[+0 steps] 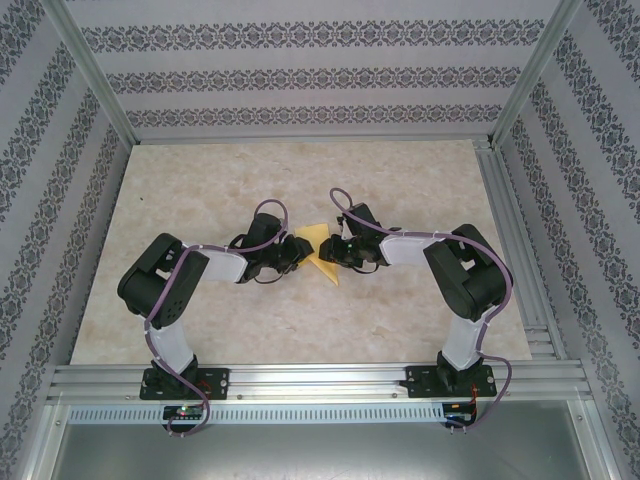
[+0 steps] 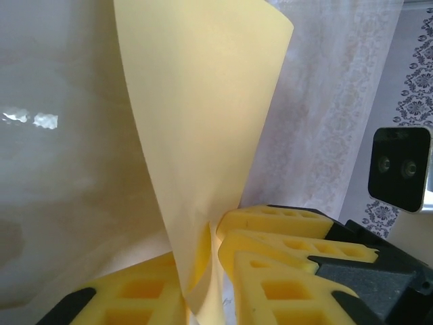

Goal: Fold a paper plane with a square sheet of paper (pick it up from the middle)
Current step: Fold the wing for the fifth time at the center of the table.

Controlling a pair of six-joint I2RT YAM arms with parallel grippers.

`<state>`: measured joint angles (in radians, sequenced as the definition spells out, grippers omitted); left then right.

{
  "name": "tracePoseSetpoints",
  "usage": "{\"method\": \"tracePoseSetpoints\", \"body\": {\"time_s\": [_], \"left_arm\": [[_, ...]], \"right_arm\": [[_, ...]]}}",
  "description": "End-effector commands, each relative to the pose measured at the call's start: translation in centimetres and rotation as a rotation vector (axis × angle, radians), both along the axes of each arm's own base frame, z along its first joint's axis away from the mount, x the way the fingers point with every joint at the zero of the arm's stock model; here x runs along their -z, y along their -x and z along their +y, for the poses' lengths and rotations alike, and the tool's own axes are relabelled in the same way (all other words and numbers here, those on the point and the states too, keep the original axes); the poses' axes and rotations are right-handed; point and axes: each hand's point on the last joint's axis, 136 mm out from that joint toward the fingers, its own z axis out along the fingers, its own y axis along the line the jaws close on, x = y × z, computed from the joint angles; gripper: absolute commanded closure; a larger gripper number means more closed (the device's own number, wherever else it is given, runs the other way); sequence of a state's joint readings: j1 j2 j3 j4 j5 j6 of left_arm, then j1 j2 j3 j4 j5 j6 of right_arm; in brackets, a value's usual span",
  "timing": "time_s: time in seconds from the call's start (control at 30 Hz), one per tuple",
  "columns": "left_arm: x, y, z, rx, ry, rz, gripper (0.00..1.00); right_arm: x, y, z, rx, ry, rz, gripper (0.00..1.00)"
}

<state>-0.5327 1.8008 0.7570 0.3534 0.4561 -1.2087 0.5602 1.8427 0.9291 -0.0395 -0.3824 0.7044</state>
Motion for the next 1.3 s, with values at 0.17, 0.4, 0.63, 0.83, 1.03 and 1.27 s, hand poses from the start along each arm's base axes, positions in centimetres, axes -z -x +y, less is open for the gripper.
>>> {"method": "tracePoseSetpoints", "body": {"time_s": [0.17,0.4,0.63,0.83,1.03,1.27], "left_arm": [[-0.5,0.3,0.1,0.027,-0.056,-0.029,0.94],[-0.4,0.8,0.3,0.052,-0.15,-0.001,0.94],[-1.3,1.0,0.3,0.04,-0.178,0.029,0.94],[-2.0,0.9,0.1,0.022,-0.168,0.061,0.93],[-2.3,1.0,0.2,0.015,-0.165,0.07,0.93],[-2.5,1.0,0.1,0.002,-0.151,0.083,0.93]], "right_arm": [[0.3,0.6,-0.7,-0.063,0.027,-0.035,0.68],[-3.7,-0.4,-0.8,-0.142,0.064,-0.255,0.59],[-5.5,1.8,-1.4,-0.264,0.252,-0.518,0.54],[-6.2,3.8,0.1,-0.379,0.324,-0.699,0.52],[-4.8,4.5,1.3,-0.451,0.382,-0.763,0.53],[-3.6,4.7,2.3,-0.521,0.424,-0.811,0.53]]}}
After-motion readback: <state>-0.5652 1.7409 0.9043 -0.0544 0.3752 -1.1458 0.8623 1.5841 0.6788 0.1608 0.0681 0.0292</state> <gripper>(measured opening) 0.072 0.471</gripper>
